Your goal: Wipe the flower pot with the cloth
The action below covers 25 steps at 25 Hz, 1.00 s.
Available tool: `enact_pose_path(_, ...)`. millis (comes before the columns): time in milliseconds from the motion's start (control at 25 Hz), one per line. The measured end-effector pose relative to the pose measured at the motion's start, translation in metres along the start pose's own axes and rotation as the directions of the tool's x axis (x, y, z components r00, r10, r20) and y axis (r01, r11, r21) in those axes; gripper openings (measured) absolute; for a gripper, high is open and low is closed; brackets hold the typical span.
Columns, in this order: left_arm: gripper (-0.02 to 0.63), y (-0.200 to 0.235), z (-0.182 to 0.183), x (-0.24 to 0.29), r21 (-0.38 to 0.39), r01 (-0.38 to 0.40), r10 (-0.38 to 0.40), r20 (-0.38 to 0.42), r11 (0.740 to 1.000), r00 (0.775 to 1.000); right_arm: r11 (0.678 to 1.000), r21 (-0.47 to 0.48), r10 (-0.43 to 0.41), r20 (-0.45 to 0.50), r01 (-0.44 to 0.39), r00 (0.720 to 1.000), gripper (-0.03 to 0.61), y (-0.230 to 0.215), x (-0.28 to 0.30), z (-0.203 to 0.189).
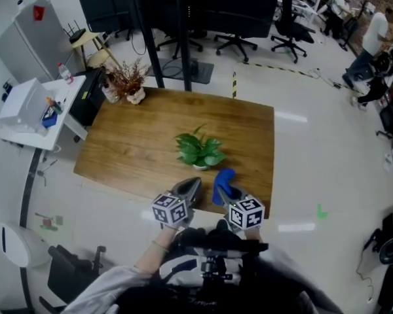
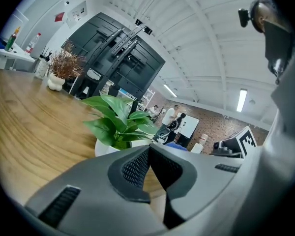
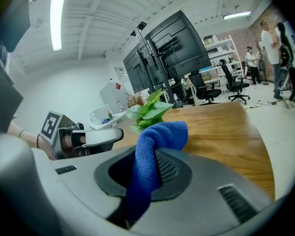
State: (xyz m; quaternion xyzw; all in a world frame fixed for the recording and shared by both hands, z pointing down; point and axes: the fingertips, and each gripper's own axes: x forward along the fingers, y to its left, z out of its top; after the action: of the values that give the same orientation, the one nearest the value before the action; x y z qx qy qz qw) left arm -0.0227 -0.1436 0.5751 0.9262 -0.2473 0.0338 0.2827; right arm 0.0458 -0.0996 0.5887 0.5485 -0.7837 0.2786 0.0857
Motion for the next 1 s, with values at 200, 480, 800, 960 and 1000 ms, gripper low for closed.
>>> enact_pose_path(200, 0.008, -0.009, -0.001, 0.001, 0.009, 0.018, -0.018, -0.004, 1.000, 1.000, 1.000, -0.012, -0.025, 0.003, 0.025, 1.000, 0.061, -0.002, -0.010, -0.001)
enact_pose_path(480, 0.008, -0.013, -0.003, -0.003, 0.009, 0.013, -0.013, 0.000, 1.000, 1.000, 0.999, -0.012, -0.031, 0.016, 0.031, 0.999, 0.061, 0.000, -0.018, 0.000)
enact_pose_path(800, 0.008, -0.011, -0.007, -0.010, -0.004, -0.008, 0.008, 0.004, 1.000, 1.000, 0.999, -0.015, -0.029, 0.009, 0.029, 1.000, 0.061, 0.003, -0.023, -0.002)
enact_pose_path(960, 0.008, -0.012, -0.011, -0.012, -0.007, -0.015, 0.015, 0.000, 1.000, 1.000, 0.999, -0.015, -0.031, 0.009, 0.031, 0.999, 0.061, 0.003, -0.026, -0.005)
enact_pose_path(1000, 0.008, -0.012, -0.012, -0.012, -0.008, -0.015, 0.015, -0.001, 1.000, 1.000, 0.999, -0.015, -0.031, 0.012, 0.031, 0.999, 0.061, 0.002, -0.026, -0.006)
